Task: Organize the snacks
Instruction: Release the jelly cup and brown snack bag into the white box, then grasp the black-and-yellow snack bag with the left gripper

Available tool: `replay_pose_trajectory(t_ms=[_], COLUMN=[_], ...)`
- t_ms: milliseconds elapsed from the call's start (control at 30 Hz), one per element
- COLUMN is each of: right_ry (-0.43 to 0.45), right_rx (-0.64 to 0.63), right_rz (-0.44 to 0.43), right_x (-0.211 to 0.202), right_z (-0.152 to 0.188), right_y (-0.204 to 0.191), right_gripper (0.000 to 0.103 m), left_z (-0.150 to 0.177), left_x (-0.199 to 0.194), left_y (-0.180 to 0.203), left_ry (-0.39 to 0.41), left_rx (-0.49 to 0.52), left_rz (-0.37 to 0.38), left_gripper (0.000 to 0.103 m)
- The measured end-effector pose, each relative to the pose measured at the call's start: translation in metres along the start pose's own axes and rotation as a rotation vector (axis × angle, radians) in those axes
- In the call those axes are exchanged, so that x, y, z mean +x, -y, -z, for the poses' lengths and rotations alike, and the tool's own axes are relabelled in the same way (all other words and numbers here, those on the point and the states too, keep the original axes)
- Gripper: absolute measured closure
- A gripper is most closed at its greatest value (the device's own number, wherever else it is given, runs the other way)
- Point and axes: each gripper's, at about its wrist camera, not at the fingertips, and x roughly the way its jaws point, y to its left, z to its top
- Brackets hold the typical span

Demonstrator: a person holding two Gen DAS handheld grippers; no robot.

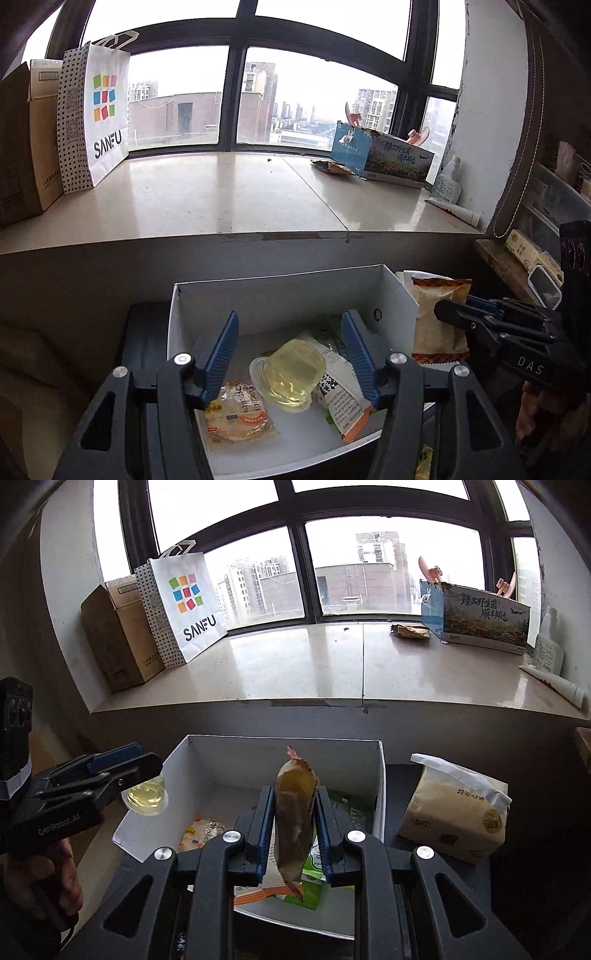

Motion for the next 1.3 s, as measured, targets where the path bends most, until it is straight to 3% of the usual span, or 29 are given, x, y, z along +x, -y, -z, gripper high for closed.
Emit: replay_pose_trajectory(t_ms=[33, 67, 100, 300, 633, 900, 1067, 1300], right_ry=[-0.001, -0.004, 0.016, 0.046, 0.120, 0.175, 0.182, 0.128], right_rx=[0.012, 0.028, 0.040, -0.012, -0.050, -0.132, -0.139, -0.026], right_rz=[0.001, -0.007, -0.010, 0.054, -0.008, -0.052, -0.066, -0.049], right_x=[0.001, 0.001, -0.001, -0.017, -0.076, -0.134, -0.163, -0.174], right_z=[-0.001, -0.001, 0.001, 0.011, 0.039, 0.085, 0.125, 0.184], right_y=[0.002, 0.003, 0.005, 0.006, -0.009, -0.027, -0.027, -0.002], right_gripper=[0.028, 0.006, 0.000, 0.000, 0.000, 0.000, 0.000, 0.000], left_z=[-0.001, 0.000, 0.000, 0.009, 0.052, 0.102, 0.132, 0.188], left_x=[0.001, 0.000, -0.002, -0.025, -0.102, -0.158, -0.172, -0.159], left_y=[0.000, 0.001, 0.001, -0.002, 0.000, 0.014, 0.010, 0.007], left_ry=[0.000, 0.013, 0.017, 0.031, 0.116, 0.124, 0.097, 0.011], left_rx=[-0.005, 0.002, 0.013, 0.012, 0.034, 0.096, 0.063, 0.039], left_rz=[-0.006, -0.017, -0.028, -0.014, 0.063, 0.097, 0.111, 0.137], left_gripper=[0.000, 0.000, 0.000, 0.000, 0.000, 0.000, 0.000, 0.000])
